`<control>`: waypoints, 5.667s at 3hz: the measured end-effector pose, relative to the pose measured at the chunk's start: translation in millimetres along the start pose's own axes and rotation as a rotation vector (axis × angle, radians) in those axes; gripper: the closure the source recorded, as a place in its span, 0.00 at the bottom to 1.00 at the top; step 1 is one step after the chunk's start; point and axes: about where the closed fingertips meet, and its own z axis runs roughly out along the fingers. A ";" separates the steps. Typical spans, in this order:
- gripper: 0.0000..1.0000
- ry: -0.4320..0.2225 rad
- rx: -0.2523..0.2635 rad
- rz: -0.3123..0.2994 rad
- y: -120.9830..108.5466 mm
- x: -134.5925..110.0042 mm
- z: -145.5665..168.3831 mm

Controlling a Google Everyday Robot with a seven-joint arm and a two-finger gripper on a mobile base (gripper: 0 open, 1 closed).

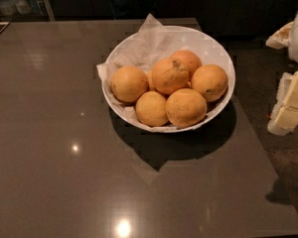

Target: Pick orange from white bowl

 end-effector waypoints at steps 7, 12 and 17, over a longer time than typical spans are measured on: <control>0.00 0.045 0.030 -0.132 -20.0 -104.2 -1.7; 0.14 0.063 -0.027 -0.178 -17.2 -162.0 22.9; 0.25 0.060 -0.125 -0.151 -31.3 -171.9 60.8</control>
Offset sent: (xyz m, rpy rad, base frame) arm 0.0139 0.0263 0.0171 -0.0581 0.0644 -0.0247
